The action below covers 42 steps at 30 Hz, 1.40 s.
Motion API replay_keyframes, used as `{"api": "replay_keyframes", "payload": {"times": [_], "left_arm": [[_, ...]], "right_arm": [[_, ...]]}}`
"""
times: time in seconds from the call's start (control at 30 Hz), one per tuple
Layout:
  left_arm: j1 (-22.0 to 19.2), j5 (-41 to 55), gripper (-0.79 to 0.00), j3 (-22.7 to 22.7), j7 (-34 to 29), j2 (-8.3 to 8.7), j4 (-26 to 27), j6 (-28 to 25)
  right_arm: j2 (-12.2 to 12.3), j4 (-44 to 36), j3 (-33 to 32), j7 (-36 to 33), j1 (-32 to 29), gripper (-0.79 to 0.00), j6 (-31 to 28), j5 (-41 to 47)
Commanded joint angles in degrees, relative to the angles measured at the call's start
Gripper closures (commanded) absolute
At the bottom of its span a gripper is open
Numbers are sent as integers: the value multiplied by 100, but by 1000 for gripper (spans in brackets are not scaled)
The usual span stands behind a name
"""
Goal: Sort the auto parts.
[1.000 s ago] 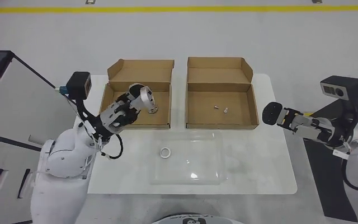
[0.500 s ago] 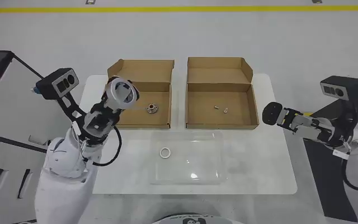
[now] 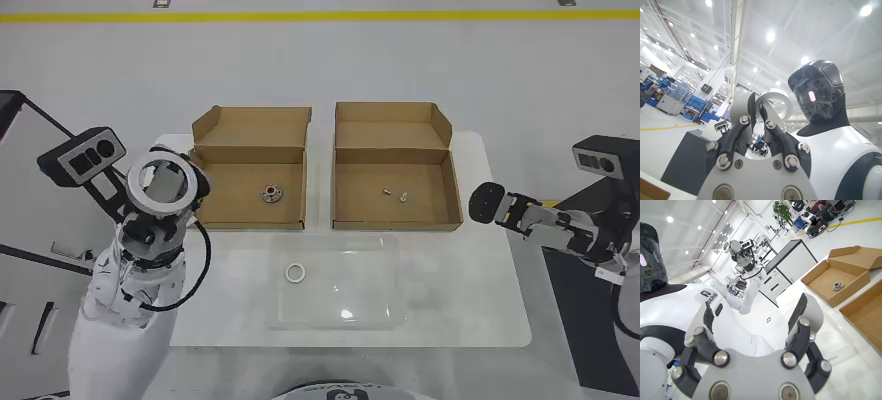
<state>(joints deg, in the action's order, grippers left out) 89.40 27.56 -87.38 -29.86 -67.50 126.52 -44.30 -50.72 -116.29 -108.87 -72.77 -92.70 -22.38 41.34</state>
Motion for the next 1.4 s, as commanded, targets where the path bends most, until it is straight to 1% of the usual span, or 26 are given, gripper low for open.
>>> {"api": "replay_keyframes", "payload": {"times": [0.0, 0.2, 0.27, 0.37, 0.43, 0.6, 0.67, 0.87, 1.03, 1.17, 1.37], "left_arm": [[-8, -29, 0, -62, -108, 10, -41, 10], [-53, -279, 0, -249, -488, 51, -159, 179], [-110, -627, 0, -302, -709, 69, -197, 219], [-167, -1087, 0, -298, -865, 83, -206, 294], [-192, -1281, 0, -257, -852, 84, -203, 306], [-205, -997, 0, -129, -629, 77, -239, 278], [-198, -732, 0, -89, -550, 75, -238, 220], [-197, -45, 0, -38, -580, 84, -220, -52], [-194, 150, 0, -43, -657, 91, -242, -205], [-214, 46, 0, -49, -694, 92, -279, -263], [-275, -511, 0, 3, -512, 78, -336, -21]], "right_arm": [[0, 0, 0, 1, 0, -785, 0, 0], [0, 0, 0, 1, 0, -785, 0, 0], [0, 0, 0, 1, 0, -785, 0, 0], [0, 0, 0, 1, 0, -785, 0, 0], [0, 0, 0, 1, 0, -785, 0, 0], [0, 0, 0, 1, 0, -785, 0, 0], [0, 0, 0, 1, 0, -785, 0, 0], [0, 0, 0, 1, 0, -785, 0, 0], [0, 0, 0, 1, 0, -785, 0, 0], [0, 0, 0, 1, 0, -785, 0, 0], [0, 0, 0, 1, 0, -785, 0, 0]]}}
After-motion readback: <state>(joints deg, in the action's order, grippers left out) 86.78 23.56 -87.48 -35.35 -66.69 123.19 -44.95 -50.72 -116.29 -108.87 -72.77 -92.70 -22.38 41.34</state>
